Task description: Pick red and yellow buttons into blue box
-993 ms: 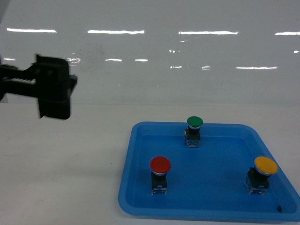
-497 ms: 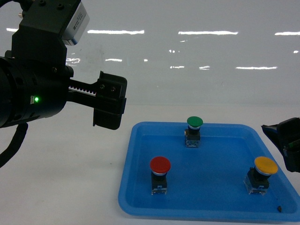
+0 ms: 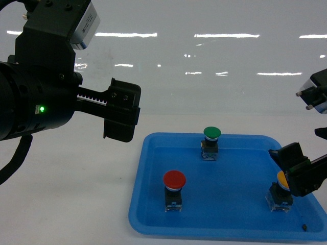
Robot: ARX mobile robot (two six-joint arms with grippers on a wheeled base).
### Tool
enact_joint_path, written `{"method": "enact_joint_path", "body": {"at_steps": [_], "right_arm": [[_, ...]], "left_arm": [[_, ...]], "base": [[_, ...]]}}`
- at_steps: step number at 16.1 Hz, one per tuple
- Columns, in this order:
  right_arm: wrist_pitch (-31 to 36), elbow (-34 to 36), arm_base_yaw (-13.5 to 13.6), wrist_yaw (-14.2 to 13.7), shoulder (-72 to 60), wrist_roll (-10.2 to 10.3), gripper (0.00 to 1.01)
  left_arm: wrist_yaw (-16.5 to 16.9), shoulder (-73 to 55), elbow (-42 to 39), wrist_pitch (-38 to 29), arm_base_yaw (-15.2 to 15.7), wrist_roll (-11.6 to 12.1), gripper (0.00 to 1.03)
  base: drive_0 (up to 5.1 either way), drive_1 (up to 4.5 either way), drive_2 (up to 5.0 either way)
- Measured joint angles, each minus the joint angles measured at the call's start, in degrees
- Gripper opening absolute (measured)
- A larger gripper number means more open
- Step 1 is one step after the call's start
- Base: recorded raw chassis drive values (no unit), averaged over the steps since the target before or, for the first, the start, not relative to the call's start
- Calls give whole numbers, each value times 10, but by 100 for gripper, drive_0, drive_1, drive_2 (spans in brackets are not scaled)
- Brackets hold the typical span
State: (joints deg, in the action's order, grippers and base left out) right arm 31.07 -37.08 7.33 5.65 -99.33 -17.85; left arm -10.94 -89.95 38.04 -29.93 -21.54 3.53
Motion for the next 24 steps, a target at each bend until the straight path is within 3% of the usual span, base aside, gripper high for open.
{"method": "enact_joint_path", "body": {"at_steps": [5, 16, 23, 24], "right_arm": [[-43, -53, 18, -11, -83, 0, 98], [-15, -70, 20, -38, -201, -2, 98], [-20, -104, 21, -33, -218, 19, 98], [-23, -104, 21, -35, -218, 20, 91]], "left_arm": [[0, 0, 0, 0, 0, 0, 98], [0, 0, 0, 0, 0, 0, 98], [0, 0, 0, 0, 0, 0, 98], [0, 0, 0, 0, 0, 0, 98]], "base": [[0, 0, 0], [0, 0, 0], [0, 0, 0], [0, 0, 0]]}}
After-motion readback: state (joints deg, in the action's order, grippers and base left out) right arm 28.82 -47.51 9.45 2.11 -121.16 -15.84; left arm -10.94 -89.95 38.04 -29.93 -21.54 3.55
